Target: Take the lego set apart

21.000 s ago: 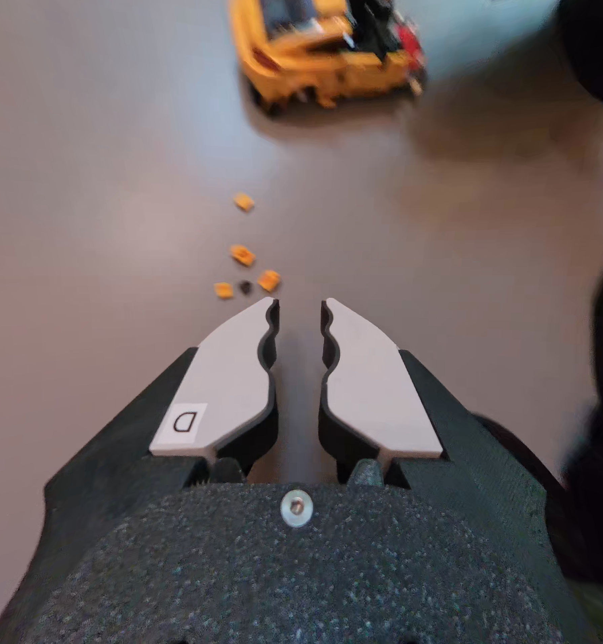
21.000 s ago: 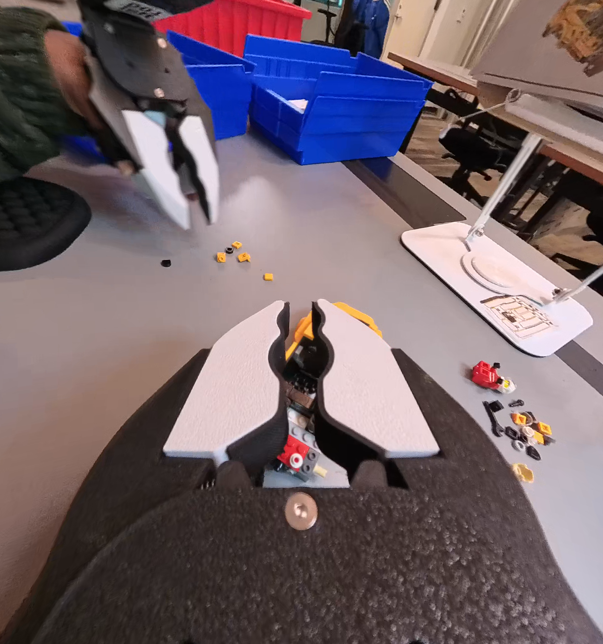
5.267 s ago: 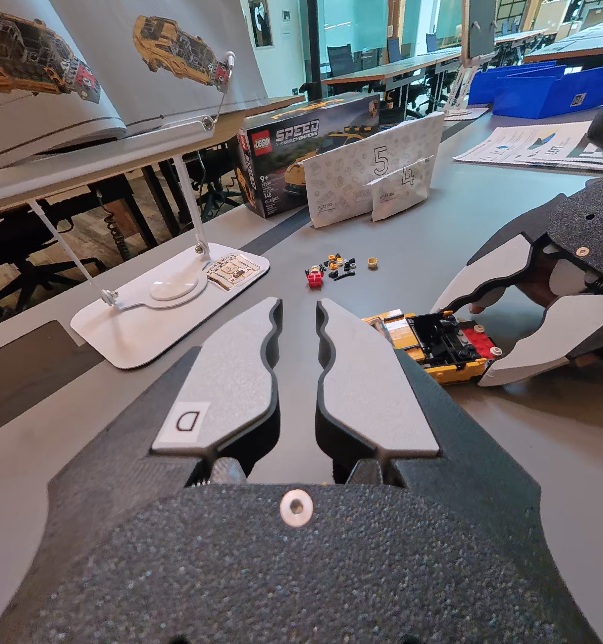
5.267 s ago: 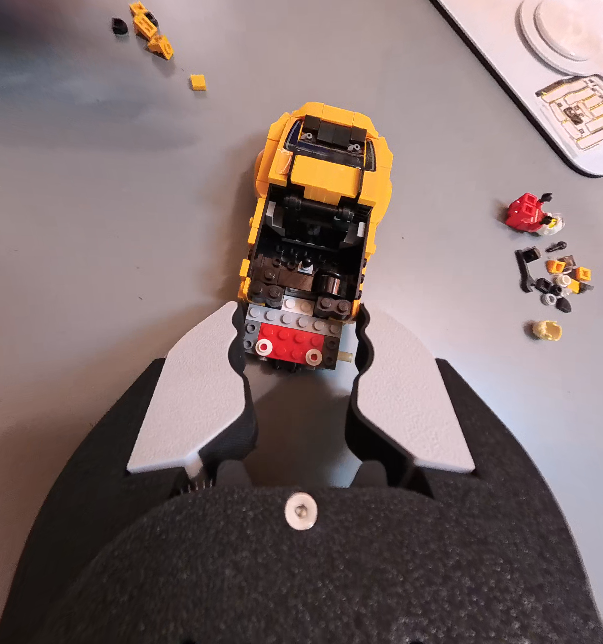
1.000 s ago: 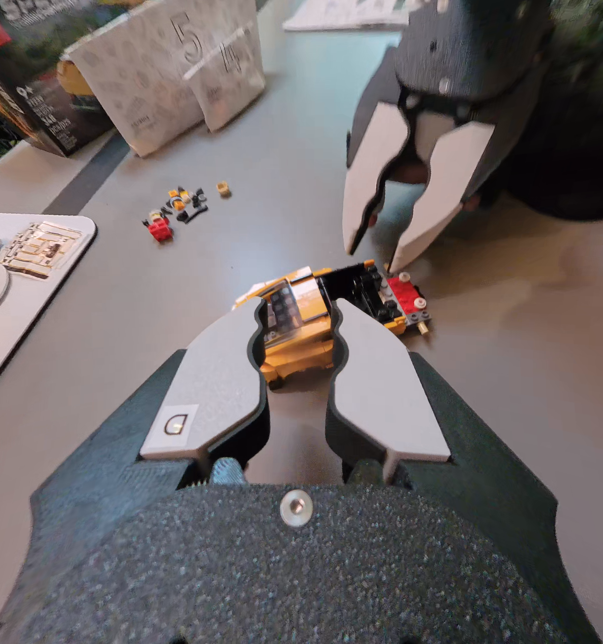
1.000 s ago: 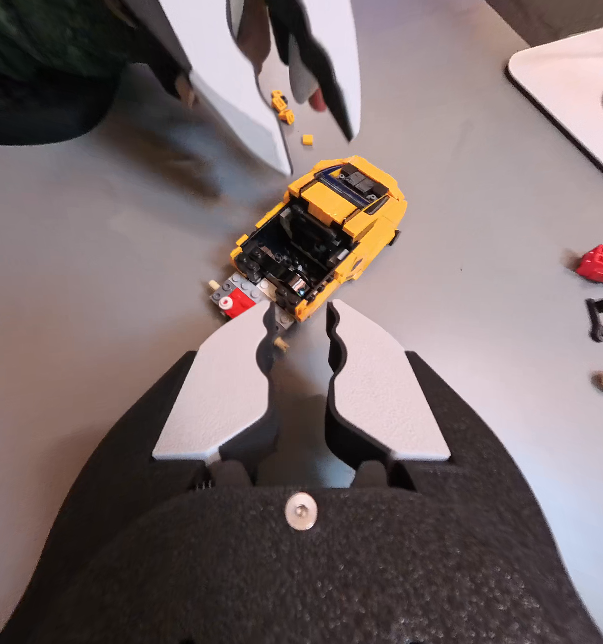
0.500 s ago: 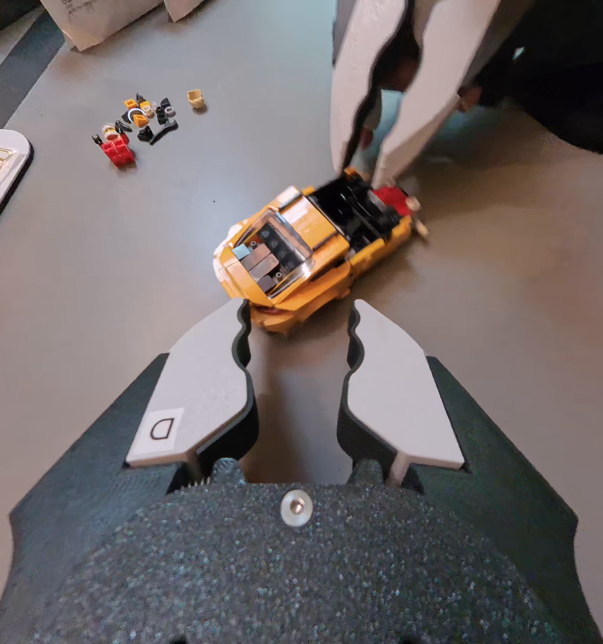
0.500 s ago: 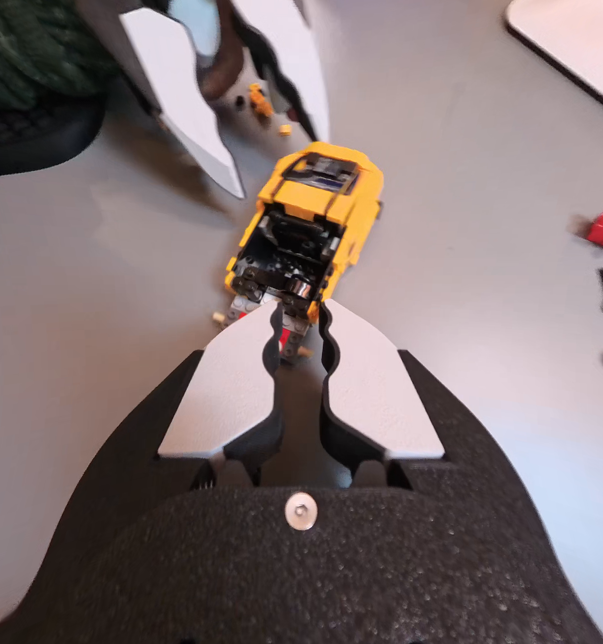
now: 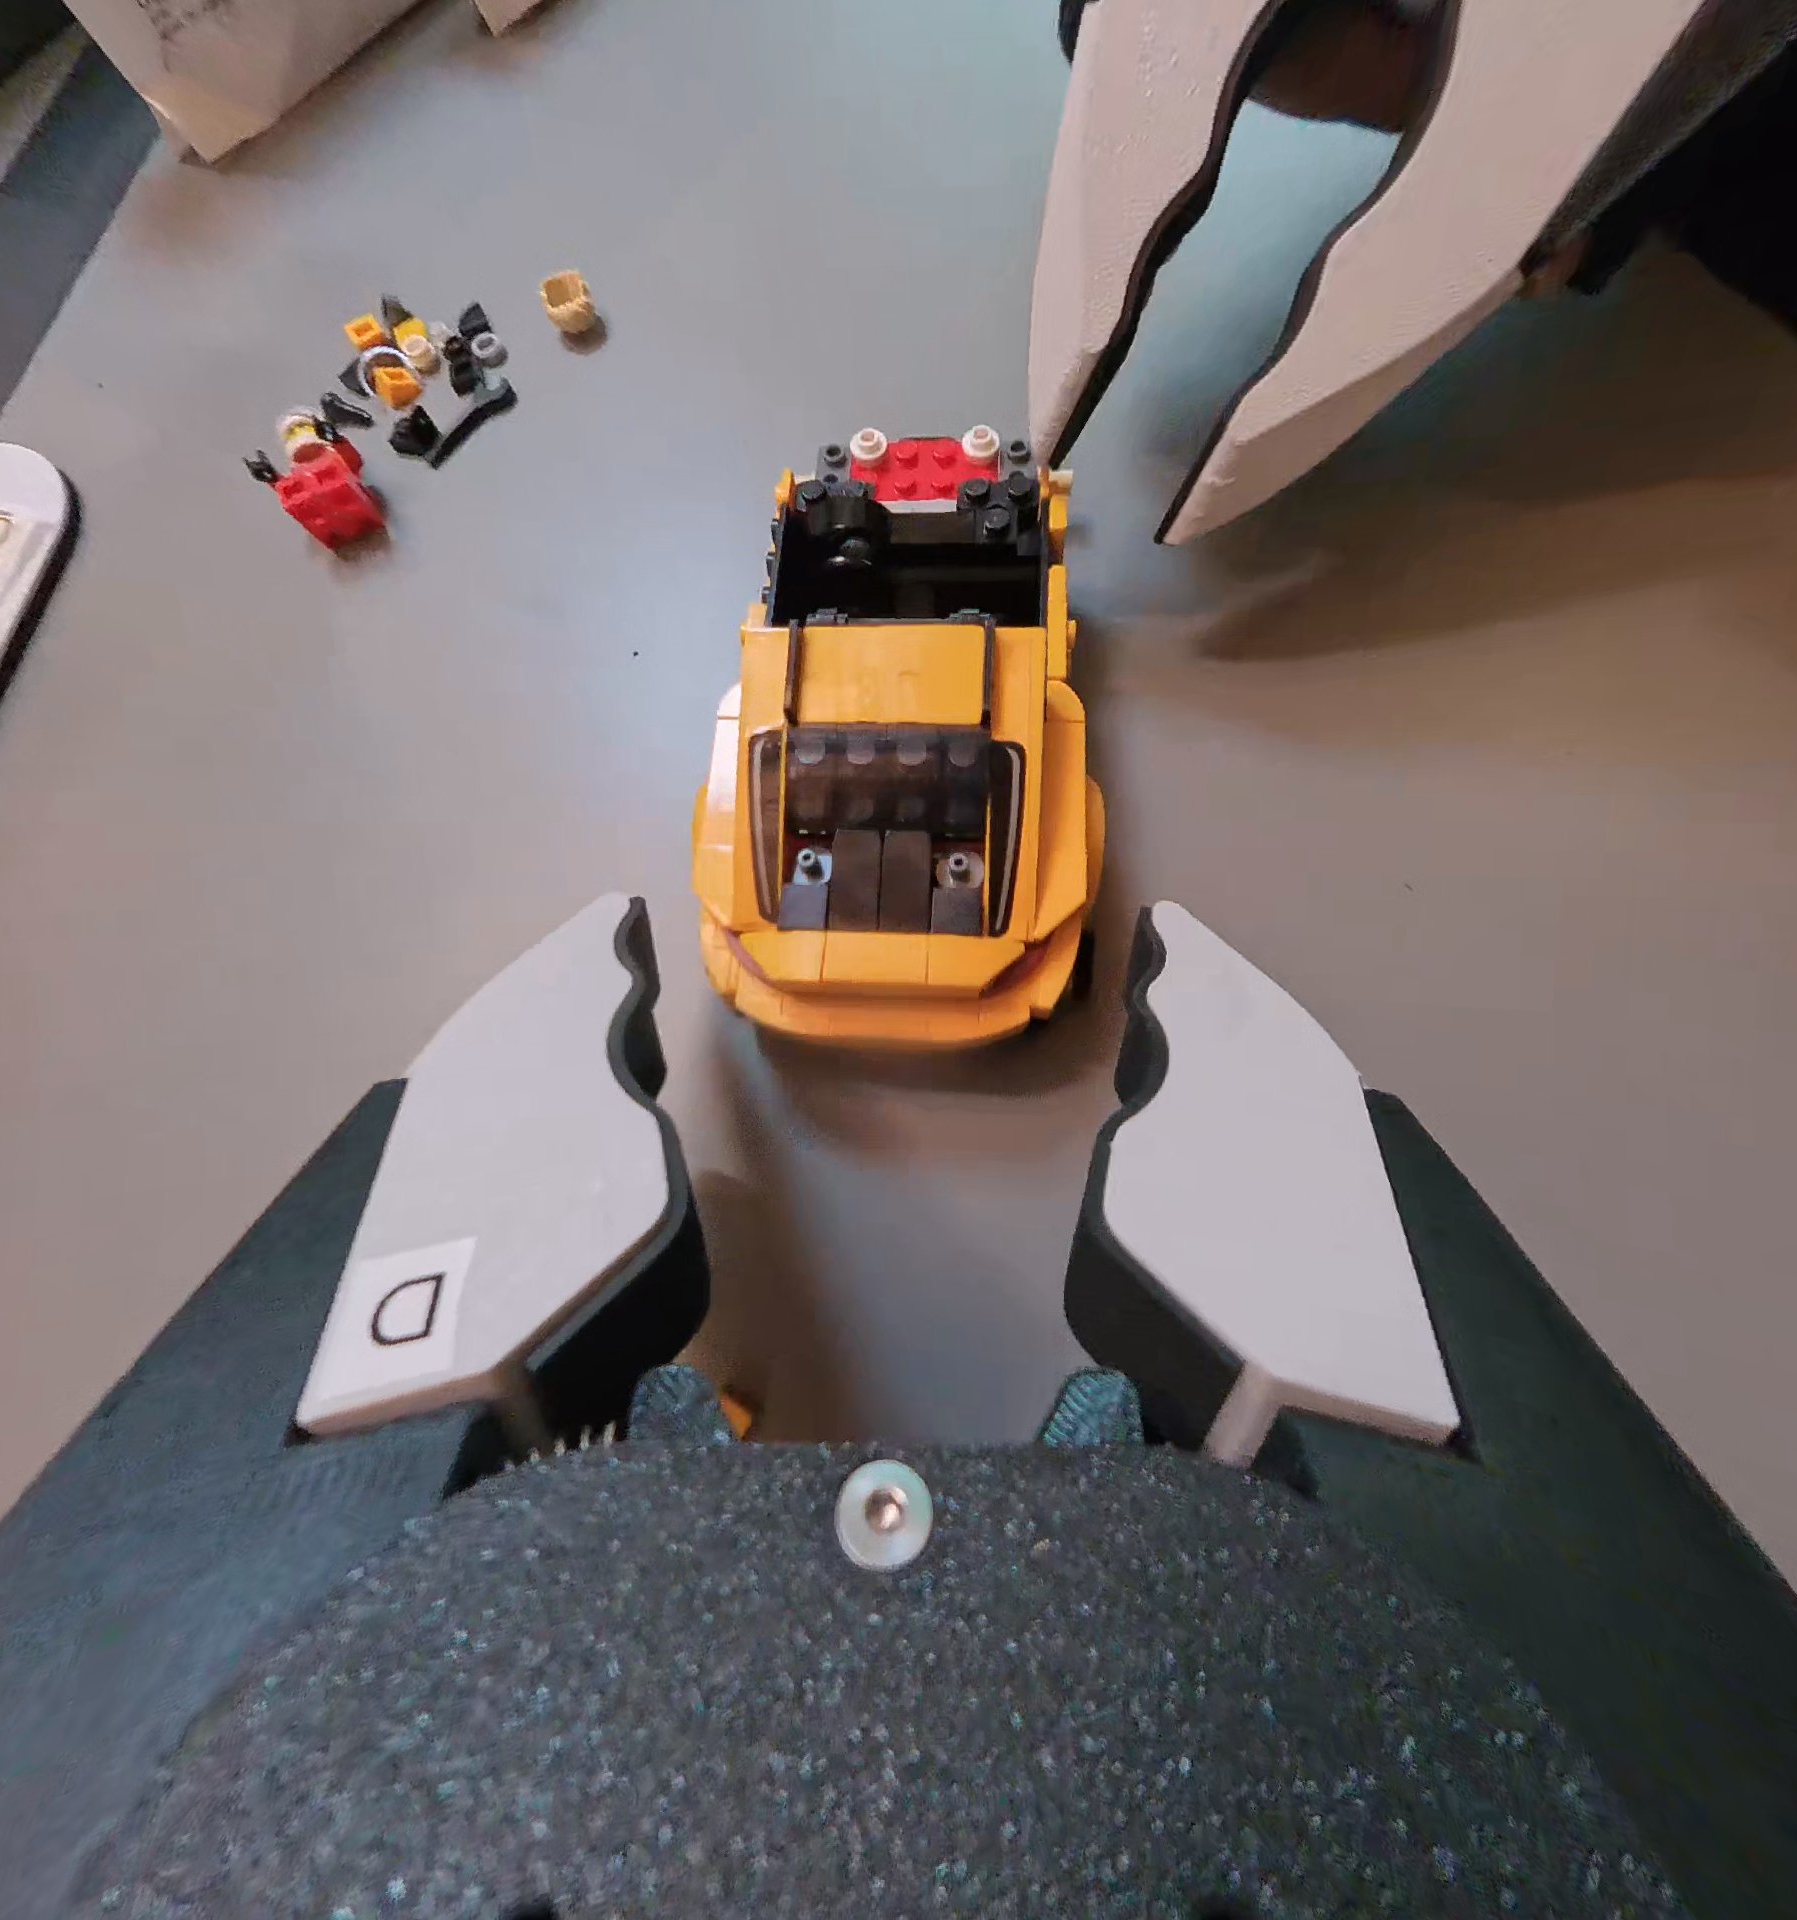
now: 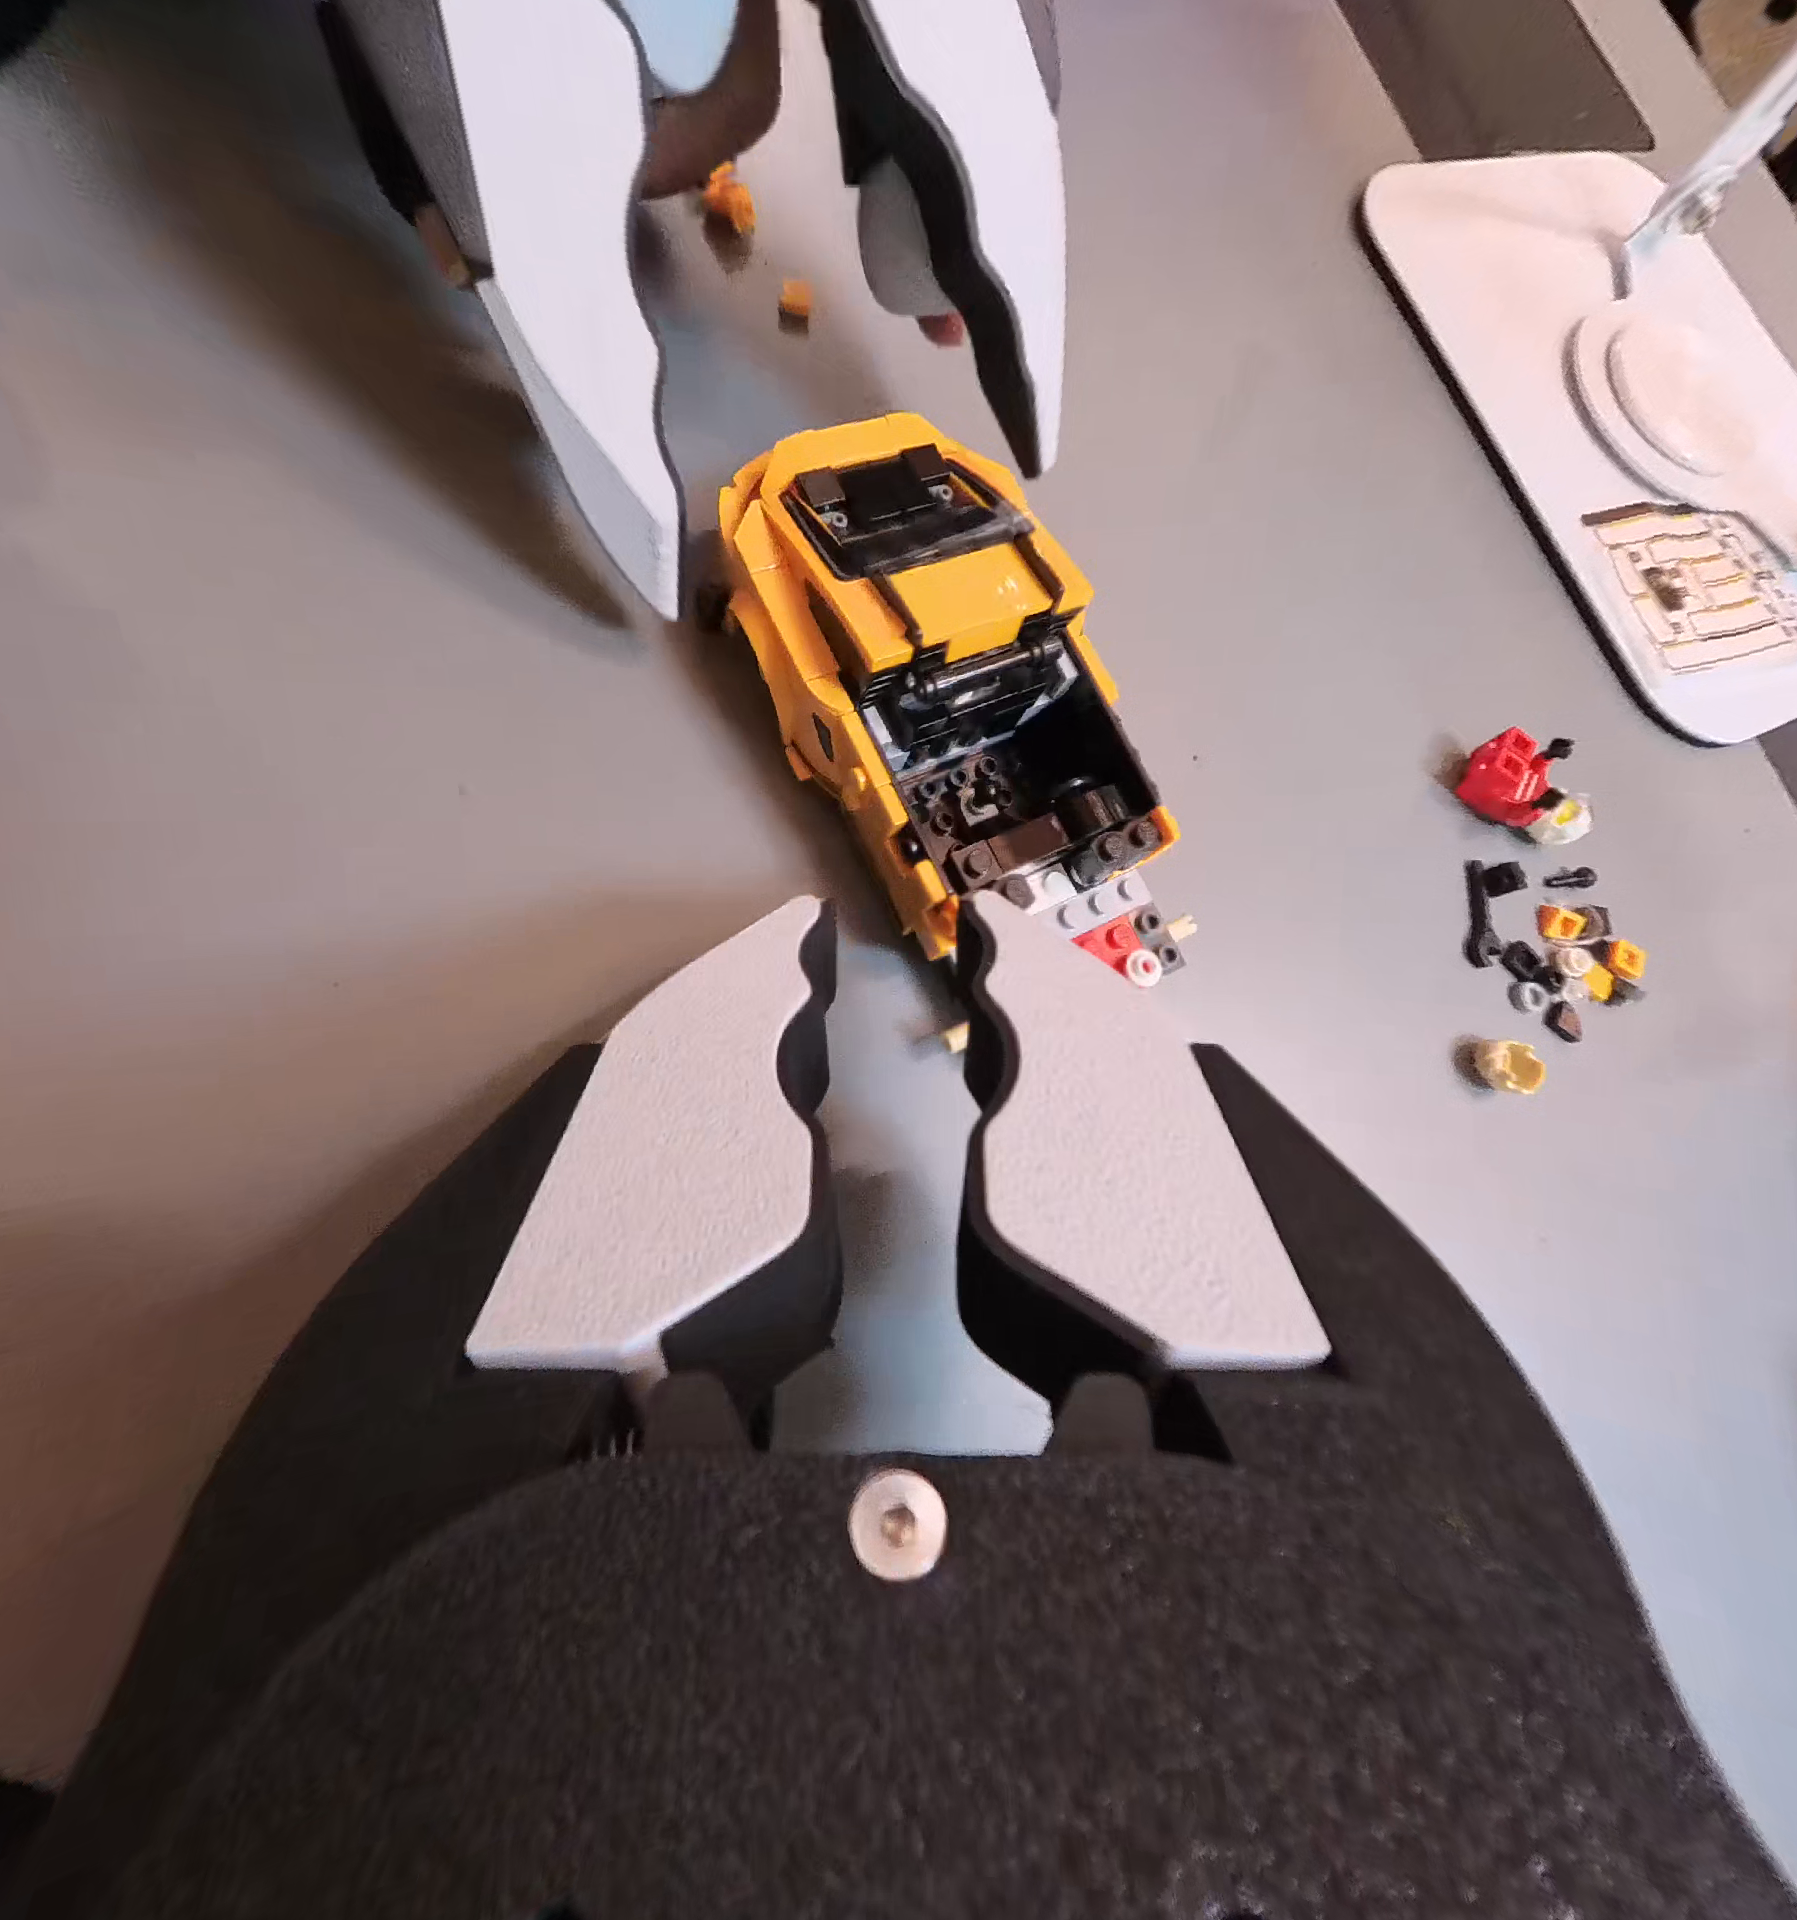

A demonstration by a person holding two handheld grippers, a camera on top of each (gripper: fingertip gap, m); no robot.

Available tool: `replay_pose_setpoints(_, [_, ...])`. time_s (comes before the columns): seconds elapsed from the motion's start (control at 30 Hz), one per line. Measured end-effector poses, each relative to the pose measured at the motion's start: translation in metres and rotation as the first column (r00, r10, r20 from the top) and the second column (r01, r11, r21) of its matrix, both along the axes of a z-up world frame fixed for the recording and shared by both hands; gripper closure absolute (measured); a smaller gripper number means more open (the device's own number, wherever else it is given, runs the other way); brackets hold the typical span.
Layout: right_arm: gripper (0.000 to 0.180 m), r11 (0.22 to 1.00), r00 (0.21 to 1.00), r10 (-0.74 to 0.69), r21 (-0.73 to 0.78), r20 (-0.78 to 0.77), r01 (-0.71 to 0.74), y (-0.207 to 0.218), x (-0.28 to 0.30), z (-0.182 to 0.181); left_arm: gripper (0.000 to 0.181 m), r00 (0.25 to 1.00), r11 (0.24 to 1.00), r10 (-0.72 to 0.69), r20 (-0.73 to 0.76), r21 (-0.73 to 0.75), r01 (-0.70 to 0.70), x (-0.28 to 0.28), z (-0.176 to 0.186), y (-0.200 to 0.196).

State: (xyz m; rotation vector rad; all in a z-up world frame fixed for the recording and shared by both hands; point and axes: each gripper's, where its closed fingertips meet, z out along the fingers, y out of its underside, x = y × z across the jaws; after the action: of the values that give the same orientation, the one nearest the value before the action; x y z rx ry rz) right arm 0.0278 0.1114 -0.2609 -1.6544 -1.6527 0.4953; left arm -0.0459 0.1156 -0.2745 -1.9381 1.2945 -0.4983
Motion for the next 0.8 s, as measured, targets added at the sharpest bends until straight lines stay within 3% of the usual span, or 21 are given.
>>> replay_pose_setpoints(0.07, [0.158,1.000,1.000,0.006,0.018,0.005,-0.006,-0.001,-0.001,-0.001,0.107,0.999,1.000,-0.005,-0.038,-0.027,0.004,0.002,-0.007,0.000])
replay_pose_setpoints(0.2, [0.158,0.999,1.000,-0.016,0.035,-0.010,0.016,0.001,0.002,0.002,0.107,0.999,0.988,0.042,0.006,-0.151,-0.041,0.003,-0.003,-0.001])
replay_pose_setpoints(0.43, [0.158,0.993,0.994,-0.030,0.107,-0.104,0.041,0.005,-0.001,0.026,0.107,0.971,0.871,0.156,0.180,-0.490,-0.049,0.002,0.011,-0.009])
replay_pose_setpoints(0.8, [0.161,0.986,0.998,0.055,0.159,-0.029,-0.050,0.006,-0.023,0.028,0.107,0.964,0.838,0.161,0.210,-0.545,-0.022,0.002,0.013,-0.013])
